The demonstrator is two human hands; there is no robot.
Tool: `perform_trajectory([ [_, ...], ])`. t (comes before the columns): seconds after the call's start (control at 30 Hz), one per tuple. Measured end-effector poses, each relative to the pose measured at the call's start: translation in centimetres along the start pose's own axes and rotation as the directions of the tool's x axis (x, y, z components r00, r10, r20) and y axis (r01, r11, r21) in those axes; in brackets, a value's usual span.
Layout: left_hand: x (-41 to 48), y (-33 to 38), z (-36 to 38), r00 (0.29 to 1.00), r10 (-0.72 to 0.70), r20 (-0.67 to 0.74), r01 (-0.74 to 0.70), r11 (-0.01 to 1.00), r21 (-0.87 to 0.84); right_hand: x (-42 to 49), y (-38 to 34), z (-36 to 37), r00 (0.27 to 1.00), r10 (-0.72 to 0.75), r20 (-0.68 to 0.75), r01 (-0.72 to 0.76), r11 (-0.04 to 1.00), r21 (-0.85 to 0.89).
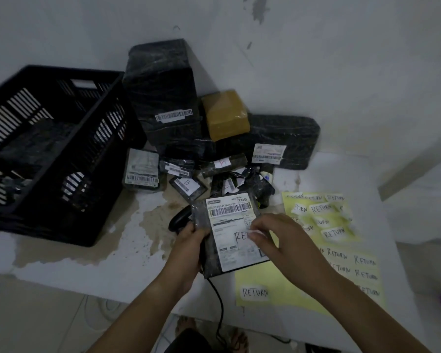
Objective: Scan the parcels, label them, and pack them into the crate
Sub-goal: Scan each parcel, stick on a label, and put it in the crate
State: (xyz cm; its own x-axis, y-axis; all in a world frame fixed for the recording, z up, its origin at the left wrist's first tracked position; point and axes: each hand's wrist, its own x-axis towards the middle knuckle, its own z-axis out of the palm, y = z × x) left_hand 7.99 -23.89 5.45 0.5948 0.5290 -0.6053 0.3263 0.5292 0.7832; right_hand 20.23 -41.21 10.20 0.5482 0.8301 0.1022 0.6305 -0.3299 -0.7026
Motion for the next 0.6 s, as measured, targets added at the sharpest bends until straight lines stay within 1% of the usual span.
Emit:
perform_trajectory([
  [0.07,0.0,-0.1,0.1,0.999,-0.027,0.039,0.031,0.995,-0.094,0.2,-0.3,0.0,1.0,0.012,-0.006,-0.012,0.999,0.048],
  [0.13,0.3,-0.5,0.0,0.998,-0.047,0.047,0.054,0.984,-0.167,0.3,-0.4,-0.1,0.999,0.041,-0.03,-0.037,0.992,0.119],
  [0.2,0.4,-0.9,0.0,0.998,-0.05,0.03,0.055,0.982,-0.179,0.3,-0.6,-0.3,0.996,0.065,-0.061,-0.053,0.981,0.188],
  [0.27,0.5,-1.2,-0.1,1.0,-0.028,-0.013,0.026,0.99,-0.137,0.3,-0.6,-0.3,0.994,0.083,-0.074,-0.066,0.975,0.211],
  [0.33,0.5,-1.2,-0.2,0.999,0.0,-0.046,-0.006,0.994,-0.112,0.3,-0.4,-0.3,0.992,0.11,-0.061,-0.095,0.975,0.202],
  [0.43,0.3,-0.7,-0.2,0.998,0.017,-0.055,-0.025,0.99,-0.138,0.3,-0.2,-0.1,0.99,0.13,-0.045,-0.121,0.979,0.166],
  [0.5,0.2,-0.3,-0.1,0.999,0.04,-0.025,-0.043,0.986,-0.162,0.4,-0.3,0.0,0.995,0.1,-0.027,-0.096,0.987,0.126],
  [0.6,0.4,0.1,-0.2,0.996,0.086,0.001,-0.085,0.991,-0.104,0.6,-0.8,-0.1,0.998,0.043,-0.037,-0.041,0.997,0.058],
])
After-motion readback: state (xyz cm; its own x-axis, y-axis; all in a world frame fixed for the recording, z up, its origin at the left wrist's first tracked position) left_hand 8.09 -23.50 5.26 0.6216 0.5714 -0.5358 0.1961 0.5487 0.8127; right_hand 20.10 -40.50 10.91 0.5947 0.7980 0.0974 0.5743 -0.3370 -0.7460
